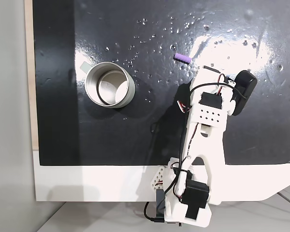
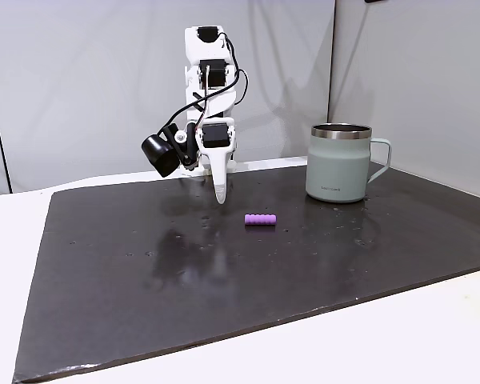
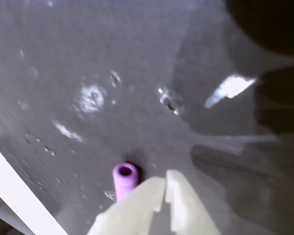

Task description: Grasp a pengrip and put it in the cup.

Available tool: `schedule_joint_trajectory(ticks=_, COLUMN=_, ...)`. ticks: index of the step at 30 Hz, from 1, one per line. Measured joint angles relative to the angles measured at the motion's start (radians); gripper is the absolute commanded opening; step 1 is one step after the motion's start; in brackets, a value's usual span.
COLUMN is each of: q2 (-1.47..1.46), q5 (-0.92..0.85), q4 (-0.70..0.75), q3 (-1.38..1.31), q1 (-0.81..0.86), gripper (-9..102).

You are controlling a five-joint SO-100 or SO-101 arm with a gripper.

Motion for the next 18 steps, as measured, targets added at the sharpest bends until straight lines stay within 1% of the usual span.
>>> schedule_joint_trajectory(ticks=3, q2=-0.018, q5=0.034, q4=0.017, q3=-0.028, q1=-0.025, gripper=15)
schedule_joint_trajectory(ticks=8, q2=-0.034, q5=0.075, q4=0.041, q3=-0.066, q1=-0.023, gripper=17)
schedule_joint_trajectory(ticks=13, q2=-0.071, q5=0.107, q4=0.149, q3=-0.161, q1=-0.057, gripper=22)
schedule_joint_trajectory(ticks=18, q2=-0.117, q5=0.137, q4=0.264, q3=-0.250, q1=-0.075, gripper=24)
